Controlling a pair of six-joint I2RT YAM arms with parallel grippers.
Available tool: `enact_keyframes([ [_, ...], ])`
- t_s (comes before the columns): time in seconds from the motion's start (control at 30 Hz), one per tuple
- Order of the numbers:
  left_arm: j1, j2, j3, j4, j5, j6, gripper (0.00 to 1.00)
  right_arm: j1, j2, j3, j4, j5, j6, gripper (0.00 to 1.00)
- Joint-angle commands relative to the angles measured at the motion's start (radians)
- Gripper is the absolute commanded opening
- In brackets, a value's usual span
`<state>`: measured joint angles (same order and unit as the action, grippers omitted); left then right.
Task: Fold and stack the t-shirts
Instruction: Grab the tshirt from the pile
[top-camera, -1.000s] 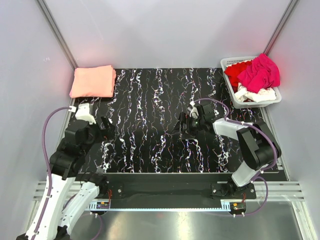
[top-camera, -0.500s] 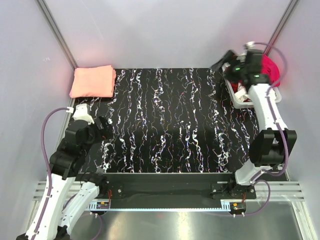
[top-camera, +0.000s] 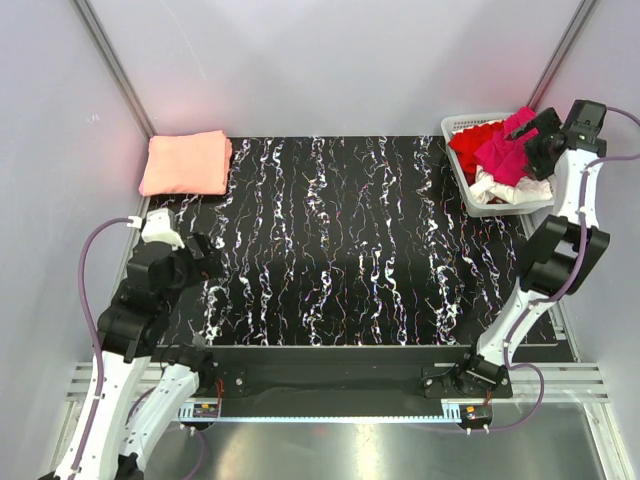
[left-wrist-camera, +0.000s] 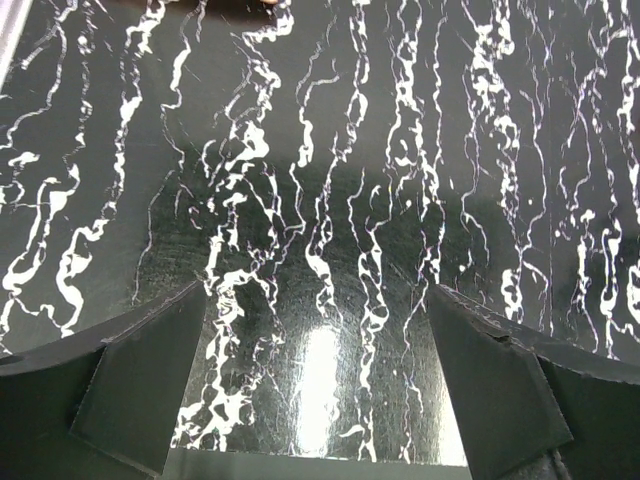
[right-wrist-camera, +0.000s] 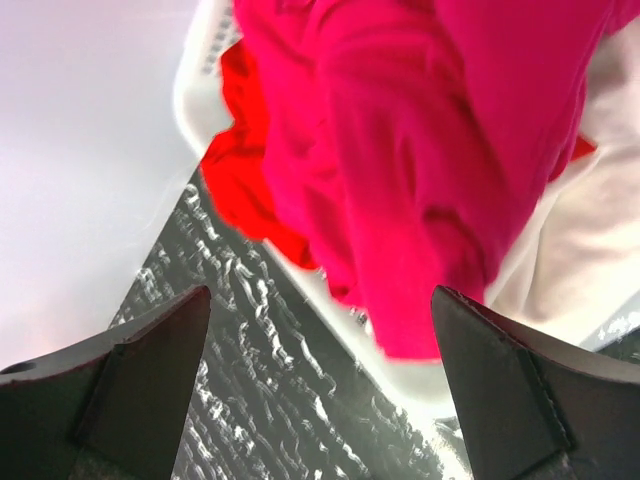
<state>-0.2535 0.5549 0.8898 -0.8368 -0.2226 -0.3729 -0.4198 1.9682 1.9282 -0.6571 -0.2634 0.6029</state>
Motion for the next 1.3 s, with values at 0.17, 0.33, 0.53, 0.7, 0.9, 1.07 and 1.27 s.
enact_keyframes([
  [0.17,0.026,-0.03,-0.002,0.044,-0.001,0.005,0.99,0.0,0.152,0.241,-0.14,0.102,-0.048,0.97],
  [0.33,0.034,-0.032,-0.002,0.044,-0.006,0.003,0.99,0.0,0.163,0.226,-0.151,0.159,-0.058,0.95],
  [0.53,0.039,-0.032,-0.003,0.047,0.0,0.005,0.99,0.001,0.179,0.189,-0.142,0.133,-0.074,0.79],
  [0.7,0.039,-0.038,-0.005,0.045,-0.003,0.005,0.99,0.001,0.204,0.187,-0.141,0.119,-0.083,0.63],
  [0.9,0.039,-0.038,-0.003,0.047,-0.001,0.005,0.99,0.001,0.245,0.215,-0.162,0.119,-0.1,0.35],
  [1.07,0.039,-0.039,-0.003,0.047,-0.003,0.003,0.99,0.003,0.209,0.215,-0.17,0.133,-0.098,0.0],
  [1.27,0.039,-0.049,-0.005,0.047,-0.008,0.003,0.99,0.1,0.126,0.382,-0.257,0.132,-0.161,0.0],
])
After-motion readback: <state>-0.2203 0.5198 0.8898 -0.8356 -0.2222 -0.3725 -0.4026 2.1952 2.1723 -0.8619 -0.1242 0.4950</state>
